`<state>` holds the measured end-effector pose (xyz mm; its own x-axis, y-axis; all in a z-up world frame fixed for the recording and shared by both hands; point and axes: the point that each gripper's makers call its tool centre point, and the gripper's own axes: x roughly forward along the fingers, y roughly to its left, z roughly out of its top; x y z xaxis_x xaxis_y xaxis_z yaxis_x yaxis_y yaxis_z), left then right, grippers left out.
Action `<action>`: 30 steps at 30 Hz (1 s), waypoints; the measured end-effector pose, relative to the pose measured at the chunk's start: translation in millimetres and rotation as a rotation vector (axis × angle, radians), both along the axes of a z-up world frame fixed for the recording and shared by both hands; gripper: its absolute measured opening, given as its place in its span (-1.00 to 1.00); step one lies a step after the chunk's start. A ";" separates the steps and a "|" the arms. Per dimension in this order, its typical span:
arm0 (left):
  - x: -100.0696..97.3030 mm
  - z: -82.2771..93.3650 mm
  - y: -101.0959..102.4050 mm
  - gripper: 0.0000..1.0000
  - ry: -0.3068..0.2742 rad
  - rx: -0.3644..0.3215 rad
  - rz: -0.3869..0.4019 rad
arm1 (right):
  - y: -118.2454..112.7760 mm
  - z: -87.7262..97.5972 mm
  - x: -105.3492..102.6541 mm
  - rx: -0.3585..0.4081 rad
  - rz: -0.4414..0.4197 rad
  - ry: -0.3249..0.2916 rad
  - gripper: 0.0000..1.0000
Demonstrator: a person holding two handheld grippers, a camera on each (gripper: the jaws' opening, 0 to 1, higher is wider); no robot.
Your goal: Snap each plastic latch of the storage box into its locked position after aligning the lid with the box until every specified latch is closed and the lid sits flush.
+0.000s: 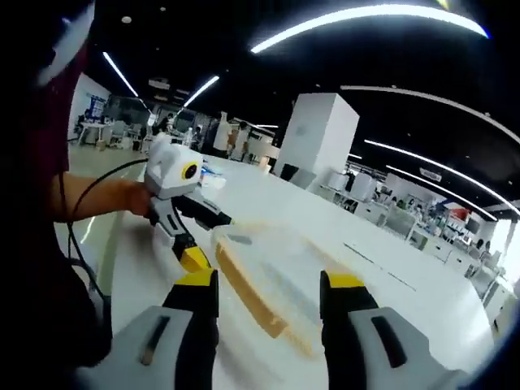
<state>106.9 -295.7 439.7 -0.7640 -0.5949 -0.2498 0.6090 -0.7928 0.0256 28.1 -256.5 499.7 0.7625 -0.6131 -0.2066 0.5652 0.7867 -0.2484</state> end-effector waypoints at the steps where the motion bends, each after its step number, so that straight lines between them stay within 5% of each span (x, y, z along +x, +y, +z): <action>1: 0.7 -0.1 0.1 0.31 -0.001 0.000 0.001 | -3.1 4.6 -1.6 0.012 0.011 -0.016 0.05; 9: 9.1 3.8 1.3 0.36 0.002 0.001 0.013 | -29.1 37.8 -6.0 0.126 0.117 -0.129 0.38; 15: 16.9 13.0 -0.4 0.39 0.011 -0.028 0.038 | -48.7 33.7 -3.2 0.285 0.201 -0.113 0.66; 19: 18.0 15.4 -0.5 0.43 0.014 -0.036 0.043 | -55.3 41.9 4.1 0.417 0.284 -0.180 0.89; 23: 19.7 17.0 -1.2 0.48 0.023 -0.046 0.052 | -70.2 53.9 7.1 0.463 0.305 -0.260 1.00; 30: 22.6 19.9 -0.8 0.51 0.030 -0.059 0.062 | -93.0 49.1 6.4 0.468 0.278 -0.198 1.00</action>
<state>129.5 -296.4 459.6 -0.7318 -0.6543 -0.1907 0.6579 -0.7512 0.0526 34.6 -349.5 548.7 0.9335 -0.2623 -0.2444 0.3222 0.9129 0.2508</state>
